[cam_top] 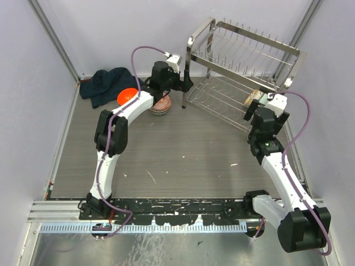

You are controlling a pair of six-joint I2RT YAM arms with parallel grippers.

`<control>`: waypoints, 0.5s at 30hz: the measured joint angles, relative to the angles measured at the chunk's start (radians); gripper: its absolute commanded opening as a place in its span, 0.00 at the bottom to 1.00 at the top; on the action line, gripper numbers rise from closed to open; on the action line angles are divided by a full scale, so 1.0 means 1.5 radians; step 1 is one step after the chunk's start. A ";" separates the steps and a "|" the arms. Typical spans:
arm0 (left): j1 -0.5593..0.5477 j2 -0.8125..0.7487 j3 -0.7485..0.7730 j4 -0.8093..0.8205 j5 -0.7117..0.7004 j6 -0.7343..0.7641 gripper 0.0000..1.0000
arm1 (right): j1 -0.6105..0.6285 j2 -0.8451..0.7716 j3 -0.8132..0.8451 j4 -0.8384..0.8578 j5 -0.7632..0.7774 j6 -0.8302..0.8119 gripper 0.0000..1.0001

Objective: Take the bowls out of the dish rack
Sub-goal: Adjust the dish rack at the center of the board.

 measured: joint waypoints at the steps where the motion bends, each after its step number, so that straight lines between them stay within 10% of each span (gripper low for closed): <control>1: 0.000 0.002 0.003 -0.002 0.000 0.000 0.95 | -0.002 0.001 -0.002 0.008 -0.005 -0.001 0.90; 15: 0.006 0.023 0.038 -0.020 0.012 0.000 0.94 | -0.008 0.006 -0.028 0.079 -0.020 -0.014 0.41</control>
